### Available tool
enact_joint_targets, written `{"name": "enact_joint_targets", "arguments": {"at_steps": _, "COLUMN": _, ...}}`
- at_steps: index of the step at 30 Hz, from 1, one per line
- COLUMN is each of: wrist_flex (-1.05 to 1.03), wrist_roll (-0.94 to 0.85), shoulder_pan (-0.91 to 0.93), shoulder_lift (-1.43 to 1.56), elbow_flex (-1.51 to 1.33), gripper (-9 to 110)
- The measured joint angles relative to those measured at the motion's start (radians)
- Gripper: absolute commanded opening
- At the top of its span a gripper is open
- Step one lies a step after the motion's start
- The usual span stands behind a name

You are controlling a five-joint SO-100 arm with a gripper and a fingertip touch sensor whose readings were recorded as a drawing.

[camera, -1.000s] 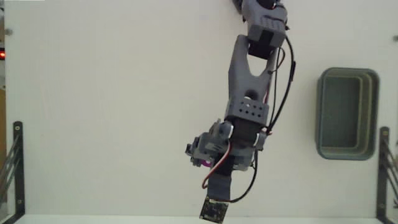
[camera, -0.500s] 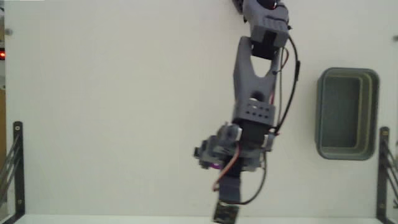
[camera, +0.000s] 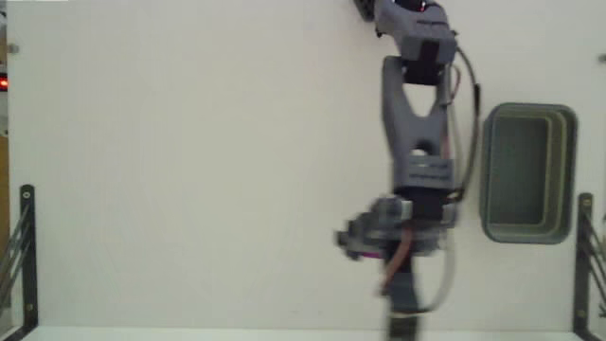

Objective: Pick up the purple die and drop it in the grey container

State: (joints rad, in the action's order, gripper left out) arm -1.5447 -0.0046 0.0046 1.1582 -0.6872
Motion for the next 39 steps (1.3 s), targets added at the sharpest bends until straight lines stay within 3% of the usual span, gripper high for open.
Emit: {"name": "enact_joint_targets", "arguments": {"at_steps": 39, "wrist_flex": 0.094, "wrist_roll": 0.000, "shoulder_pan": -0.540, "shoulder_lift": 0.314, "elbow_flex": -0.397, "gripper": 59}}
